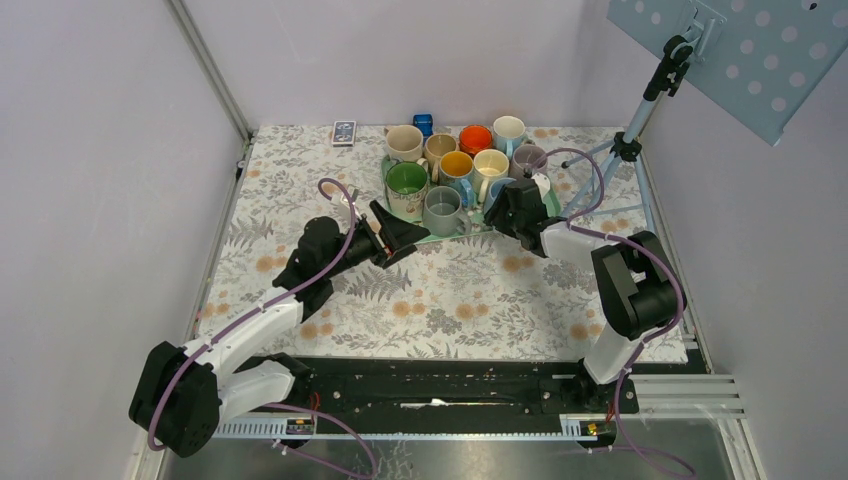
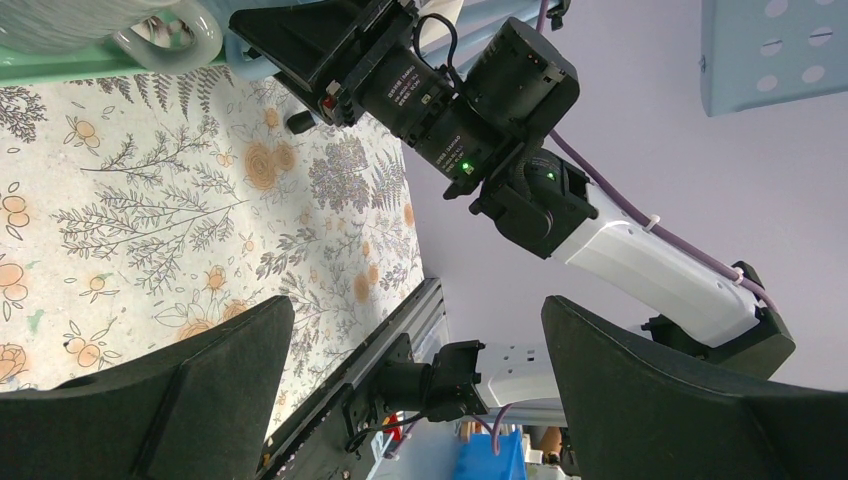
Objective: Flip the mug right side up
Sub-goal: Place the cup on the tray, then reset both arms
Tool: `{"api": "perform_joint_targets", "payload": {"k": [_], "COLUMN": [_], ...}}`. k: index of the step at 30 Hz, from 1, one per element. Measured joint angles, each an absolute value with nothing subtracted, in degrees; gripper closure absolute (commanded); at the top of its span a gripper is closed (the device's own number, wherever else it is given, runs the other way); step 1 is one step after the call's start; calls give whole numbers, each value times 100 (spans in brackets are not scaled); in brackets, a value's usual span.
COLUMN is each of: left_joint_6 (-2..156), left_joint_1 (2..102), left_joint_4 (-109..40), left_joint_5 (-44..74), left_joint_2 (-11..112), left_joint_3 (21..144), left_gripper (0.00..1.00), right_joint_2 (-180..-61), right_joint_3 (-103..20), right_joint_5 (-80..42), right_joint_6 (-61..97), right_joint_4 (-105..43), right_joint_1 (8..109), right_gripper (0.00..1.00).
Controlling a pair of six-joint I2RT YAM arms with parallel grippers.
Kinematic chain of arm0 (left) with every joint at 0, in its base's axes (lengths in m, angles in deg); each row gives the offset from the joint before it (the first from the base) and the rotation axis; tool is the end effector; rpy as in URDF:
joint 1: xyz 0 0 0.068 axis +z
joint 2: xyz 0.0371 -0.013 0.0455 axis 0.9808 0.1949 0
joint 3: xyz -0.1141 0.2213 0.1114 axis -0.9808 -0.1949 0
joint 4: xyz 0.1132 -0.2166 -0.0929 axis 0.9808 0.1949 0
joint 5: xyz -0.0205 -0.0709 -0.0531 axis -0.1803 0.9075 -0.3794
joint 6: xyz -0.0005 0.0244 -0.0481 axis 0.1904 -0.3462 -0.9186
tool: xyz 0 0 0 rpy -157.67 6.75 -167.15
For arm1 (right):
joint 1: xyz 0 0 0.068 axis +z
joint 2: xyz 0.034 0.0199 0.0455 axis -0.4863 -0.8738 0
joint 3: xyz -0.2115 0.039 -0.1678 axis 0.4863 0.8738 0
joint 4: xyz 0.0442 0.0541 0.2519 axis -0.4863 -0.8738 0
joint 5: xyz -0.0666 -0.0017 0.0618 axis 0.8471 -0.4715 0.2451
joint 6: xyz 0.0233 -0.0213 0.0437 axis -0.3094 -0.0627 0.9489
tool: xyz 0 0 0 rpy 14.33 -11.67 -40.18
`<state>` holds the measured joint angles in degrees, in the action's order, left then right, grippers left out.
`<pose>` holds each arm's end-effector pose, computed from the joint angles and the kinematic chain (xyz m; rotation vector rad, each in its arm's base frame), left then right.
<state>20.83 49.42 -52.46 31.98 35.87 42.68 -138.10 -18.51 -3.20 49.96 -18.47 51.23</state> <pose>0.2021 -0.1310 0.2640 -0.2956 1.9788 -1.5627 0.3385 0.1320 0.1785 0.4056 2.1514 0.4495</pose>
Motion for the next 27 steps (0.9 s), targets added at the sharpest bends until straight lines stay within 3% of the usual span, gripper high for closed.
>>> {"api": "perform_joint_targets", "payload": {"k": [9,19,27], "left_joint_6": [2081,2297,2857], "left_joint_1": [4942,4942,4942], "left_joint_4": [-5249,-5104,-4460], "left_joint_5": [3198,3195,3075], "left_joint_2": [3587,3585,3580], "left_joint_3": [4268,4275,4778], "left_gripper": [1,1,1], "right_joint_2": [-13794,-13101,-12205], "right_joint_3": [-1840,-1694,-1692], "right_joint_5": [-613,-644,-539], "right_joint_6": [5077,5034,4706], "right_joint_4": [-1799,-2322,-2964], "right_joint_1": [5121,5121,5121], "right_gripper": [38,13,0]}}
